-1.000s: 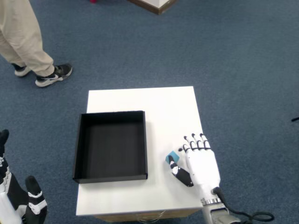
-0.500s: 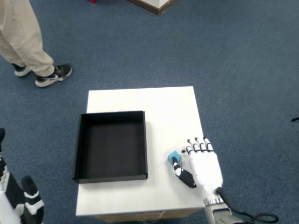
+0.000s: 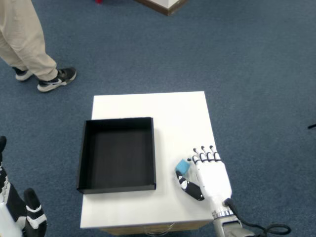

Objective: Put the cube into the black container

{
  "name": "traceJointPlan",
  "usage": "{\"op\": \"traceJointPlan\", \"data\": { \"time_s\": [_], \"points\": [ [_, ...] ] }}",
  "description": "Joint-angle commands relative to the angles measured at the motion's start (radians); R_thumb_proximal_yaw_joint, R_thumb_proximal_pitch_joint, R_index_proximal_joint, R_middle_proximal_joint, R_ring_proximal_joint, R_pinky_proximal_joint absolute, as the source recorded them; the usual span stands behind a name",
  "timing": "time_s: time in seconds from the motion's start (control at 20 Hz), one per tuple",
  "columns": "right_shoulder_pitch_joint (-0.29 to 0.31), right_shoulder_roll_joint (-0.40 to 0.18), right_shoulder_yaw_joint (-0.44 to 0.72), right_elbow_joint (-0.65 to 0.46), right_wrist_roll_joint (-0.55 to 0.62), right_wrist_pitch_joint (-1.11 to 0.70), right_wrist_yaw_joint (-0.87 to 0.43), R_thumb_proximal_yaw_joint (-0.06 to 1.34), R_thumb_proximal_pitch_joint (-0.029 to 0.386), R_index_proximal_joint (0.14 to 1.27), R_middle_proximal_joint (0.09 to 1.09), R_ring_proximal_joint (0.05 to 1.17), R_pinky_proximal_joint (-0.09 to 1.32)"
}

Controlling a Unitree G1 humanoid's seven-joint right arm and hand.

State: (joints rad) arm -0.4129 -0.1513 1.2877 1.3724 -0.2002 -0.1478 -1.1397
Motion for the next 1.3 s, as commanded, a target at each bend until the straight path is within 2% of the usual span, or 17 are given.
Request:
{"op": "traceJointPlan", "data": {
  "time_s": [0.05, 0.75, 1.3],
  "points": [
    [-0.029, -0.009, 0.003, -0.015, 0.016, -0.018, -0.038, 0.42, 0.098, 0.57, 0.26, 0.20, 0.09],
    [-0.031, -0.006, 0.040, -0.037, 0.050, -0.036, -0.096, 0.40, 0.075, 0.54, 0.23, 0.18, 0.05],
    [-0.024, -0.003, 0.063, -0.002, 0.069, -0.039, -0.055, 0.40, 0.082, 0.55, 0.23, 0.19, 0.05]
  ]
}}
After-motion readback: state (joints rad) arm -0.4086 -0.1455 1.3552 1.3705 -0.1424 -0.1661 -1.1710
